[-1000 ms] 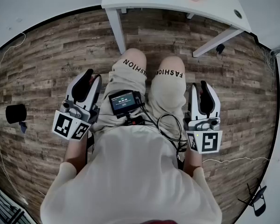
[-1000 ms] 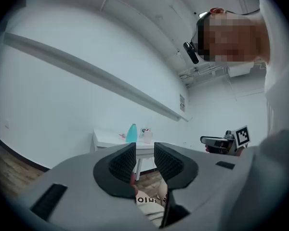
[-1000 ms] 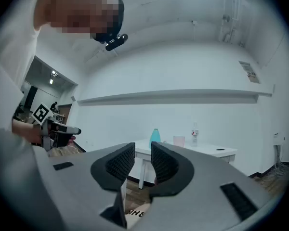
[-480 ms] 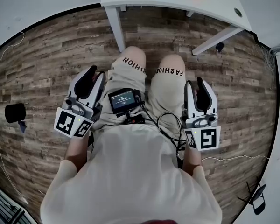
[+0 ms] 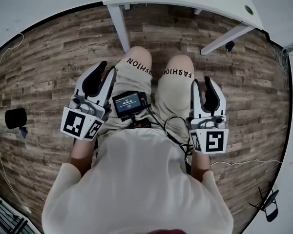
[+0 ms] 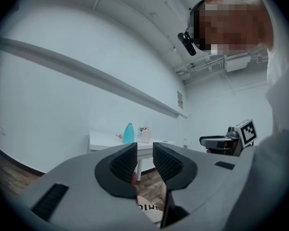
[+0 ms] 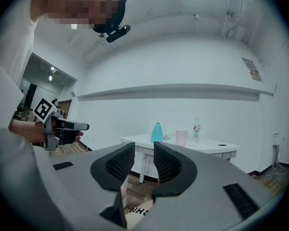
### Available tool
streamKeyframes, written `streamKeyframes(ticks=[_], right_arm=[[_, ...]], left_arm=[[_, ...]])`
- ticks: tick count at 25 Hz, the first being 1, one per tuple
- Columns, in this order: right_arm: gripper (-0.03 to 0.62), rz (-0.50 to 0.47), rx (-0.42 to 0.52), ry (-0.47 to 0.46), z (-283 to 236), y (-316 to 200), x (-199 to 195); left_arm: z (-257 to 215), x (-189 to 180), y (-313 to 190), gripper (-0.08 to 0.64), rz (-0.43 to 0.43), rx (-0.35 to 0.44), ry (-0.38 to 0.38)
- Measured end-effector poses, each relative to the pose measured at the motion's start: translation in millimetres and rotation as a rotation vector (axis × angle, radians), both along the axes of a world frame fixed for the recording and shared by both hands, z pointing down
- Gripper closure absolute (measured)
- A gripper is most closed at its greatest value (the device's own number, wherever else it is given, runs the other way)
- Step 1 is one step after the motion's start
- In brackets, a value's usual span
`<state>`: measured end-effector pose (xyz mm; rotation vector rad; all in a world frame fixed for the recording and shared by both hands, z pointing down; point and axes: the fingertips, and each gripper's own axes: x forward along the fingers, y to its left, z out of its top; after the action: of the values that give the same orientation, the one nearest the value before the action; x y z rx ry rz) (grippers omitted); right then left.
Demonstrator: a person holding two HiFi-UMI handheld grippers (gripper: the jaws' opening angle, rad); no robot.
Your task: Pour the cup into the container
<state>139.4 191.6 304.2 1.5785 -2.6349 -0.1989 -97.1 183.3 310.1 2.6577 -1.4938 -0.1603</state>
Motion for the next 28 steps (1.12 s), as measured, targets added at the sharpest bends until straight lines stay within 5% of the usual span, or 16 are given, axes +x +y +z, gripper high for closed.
streamKeyframes(ticks=[14,28], right_arm=[[0.482,0.053,0.047,0.086,-10,-9,-16],[0.482,0.073,0.024,0.061,0,-36,9]], left_arm=[[-8,34,-17,0.456,-0.052,0.074,-0.172],[-2,45,-44,0.469,-0.058,0.058,-0.197]])
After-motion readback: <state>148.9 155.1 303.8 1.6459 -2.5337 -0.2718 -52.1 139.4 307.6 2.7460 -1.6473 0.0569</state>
